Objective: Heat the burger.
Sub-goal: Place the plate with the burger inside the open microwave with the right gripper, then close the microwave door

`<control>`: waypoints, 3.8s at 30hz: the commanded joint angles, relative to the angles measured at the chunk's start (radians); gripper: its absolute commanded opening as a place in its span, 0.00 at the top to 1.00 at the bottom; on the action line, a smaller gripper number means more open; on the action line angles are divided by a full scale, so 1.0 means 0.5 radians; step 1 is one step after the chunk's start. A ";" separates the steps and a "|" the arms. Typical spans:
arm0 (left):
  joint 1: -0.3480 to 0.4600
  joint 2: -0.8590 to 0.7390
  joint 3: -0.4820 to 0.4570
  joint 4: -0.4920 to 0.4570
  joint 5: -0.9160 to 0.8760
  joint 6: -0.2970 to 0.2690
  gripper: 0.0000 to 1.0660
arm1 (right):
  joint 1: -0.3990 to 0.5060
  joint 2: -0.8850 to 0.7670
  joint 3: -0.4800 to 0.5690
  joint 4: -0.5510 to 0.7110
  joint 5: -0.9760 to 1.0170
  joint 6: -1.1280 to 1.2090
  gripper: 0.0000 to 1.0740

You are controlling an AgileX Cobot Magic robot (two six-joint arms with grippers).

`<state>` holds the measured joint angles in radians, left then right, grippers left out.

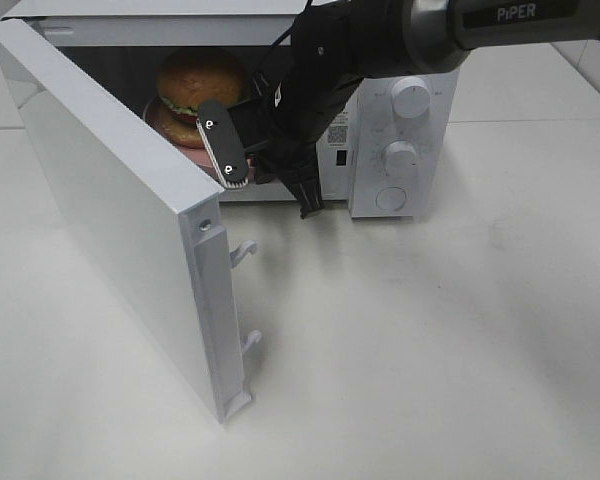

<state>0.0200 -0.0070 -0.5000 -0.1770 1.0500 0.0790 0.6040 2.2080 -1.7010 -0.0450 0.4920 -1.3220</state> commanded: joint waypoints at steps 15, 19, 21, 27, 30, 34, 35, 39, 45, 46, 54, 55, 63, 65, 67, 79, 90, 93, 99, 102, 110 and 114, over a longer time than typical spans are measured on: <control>0.002 -0.046 0.004 0.000 -0.028 -0.002 0.06 | -0.008 0.214 -0.458 -0.118 0.040 0.210 1.00; 0.002 -0.046 0.004 0.000 -0.028 -0.002 0.06 | -0.008 0.262 -0.512 -0.118 0.040 0.230 1.00; 0.002 -0.046 0.004 0.000 -0.028 -0.002 0.06 | -0.008 0.318 -0.584 -0.116 0.042 0.250 1.00; 0.002 -0.046 0.004 0.000 -0.028 -0.002 0.06 | -0.008 0.382 -0.660 -0.104 0.042 0.310 1.00; 0.002 -0.046 0.004 0.000 -0.028 -0.002 0.06 | -0.008 0.404 -0.682 -0.108 0.032 0.336 1.00; 0.002 -0.046 0.004 0.000 -0.028 -0.002 0.06 | -0.008 0.416 -0.682 -0.100 0.022 0.336 0.98; 0.002 -0.046 0.004 0.000 -0.028 -0.002 0.06 | -0.008 0.416 -0.682 -0.100 0.022 0.344 0.97; 0.002 -0.046 0.004 0.000 -0.028 -0.002 0.06 | -0.008 0.416 -0.682 -0.100 0.020 0.368 0.88; 0.002 -0.046 0.004 0.000 -0.028 -0.002 0.06 | -0.008 0.416 -0.682 -0.100 0.034 0.424 0.68; 0.002 -0.046 0.004 0.000 -0.028 -0.002 0.06 | 0.006 0.406 -0.672 -0.102 0.032 0.424 0.61; 0.002 -0.046 0.004 0.000 -0.028 -0.002 0.06 | 0.014 0.326 -0.534 -0.100 0.016 0.434 0.49; 0.002 -0.046 0.004 0.000 -0.028 -0.002 0.06 | 0.016 0.310 -0.512 -0.100 0.016 0.446 0.49; 0.002 -0.046 0.004 0.000 -0.028 -0.002 0.06 | 0.038 0.192 -0.338 -0.100 -0.048 0.516 0.45; 0.002 -0.046 0.004 0.000 -0.028 -0.002 0.06 | 0.038 0.146 -0.250 -0.096 -0.094 0.522 0.40; 0.002 -0.046 0.004 0.000 -0.028 -0.002 0.06 | 0.038 0.110 -0.192 -0.076 -0.134 0.524 0.37; 0.002 -0.046 0.004 0.000 -0.028 -0.002 0.06 | 0.038 -0.092 0.192 -0.052 -0.306 0.526 0.29; 0.002 -0.046 0.004 0.000 -0.028 -0.002 0.06 | 0.034 -0.354 0.580 -0.056 -0.596 0.672 0.29; 0.002 -0.046 0.004 0.000 -0.028 -0.002 0.06 | 0.034 -0.430 0.686 -0.056 -0.666 0.686 0.29; 0.002 -0.046 0.004 0.000 -0.028 -0.002 0.06 | 0.020 -0.598 0.916 -0.056 -0.736 0.728 0.29; 0.002 -0.046 0.004 0.000 -0.028 -0.002 0.06 | -0.018 -0.668 1.014 -0.048 -0.780 0.800 0.29; 0.002 -0.046 0.004 0.000 -0.028 -0.002 0.06 | -0.060 -0.876 1.260 -0.048 -0.814 1.030 0.29; 0.002 -0.046 0.004 0.000 -0.028 -0.002 0.06 | -0.060 -0.948 1.352 -0.048 -0.812 1.118 0.30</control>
<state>0.0200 -0.0070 -0.5000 -0.1770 1.0500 0.0790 0.5790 1.7460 -1.0330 -0.0730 0.0940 -0.7770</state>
